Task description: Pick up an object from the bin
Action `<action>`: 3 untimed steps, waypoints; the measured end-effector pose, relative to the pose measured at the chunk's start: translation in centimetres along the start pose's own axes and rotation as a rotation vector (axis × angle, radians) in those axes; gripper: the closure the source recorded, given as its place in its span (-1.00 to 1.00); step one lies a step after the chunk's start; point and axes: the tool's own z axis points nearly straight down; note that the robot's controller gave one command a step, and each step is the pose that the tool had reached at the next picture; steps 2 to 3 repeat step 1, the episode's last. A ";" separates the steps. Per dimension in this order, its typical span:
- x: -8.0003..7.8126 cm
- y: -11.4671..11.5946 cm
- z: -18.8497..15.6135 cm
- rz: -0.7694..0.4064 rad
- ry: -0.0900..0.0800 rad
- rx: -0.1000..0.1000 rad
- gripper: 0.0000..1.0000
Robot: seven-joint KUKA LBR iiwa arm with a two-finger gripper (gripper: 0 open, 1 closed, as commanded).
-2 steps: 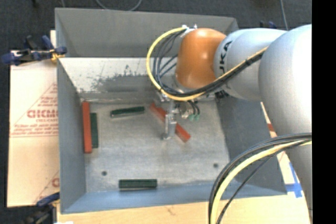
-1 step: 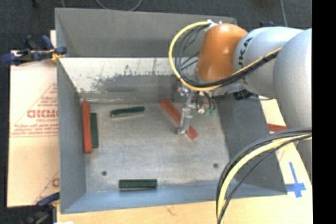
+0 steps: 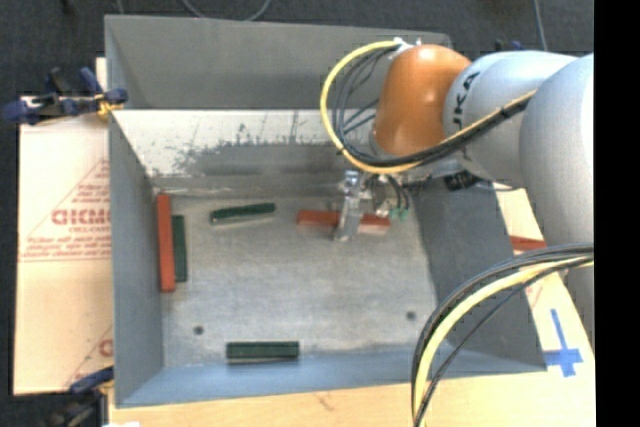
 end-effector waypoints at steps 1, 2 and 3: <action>-0.9 0.3 -14.0 0.034 -0.007 -0.001 1.00; -0.9 0.3 -14.0 0.034 -0.007 -0.001 1.00; -0.9 0.3 -14.0 0.034 -0.007 -0.001 1.00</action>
Offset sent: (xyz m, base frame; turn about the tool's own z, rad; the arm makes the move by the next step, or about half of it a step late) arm 0.0049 0.0033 0.1334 0.0374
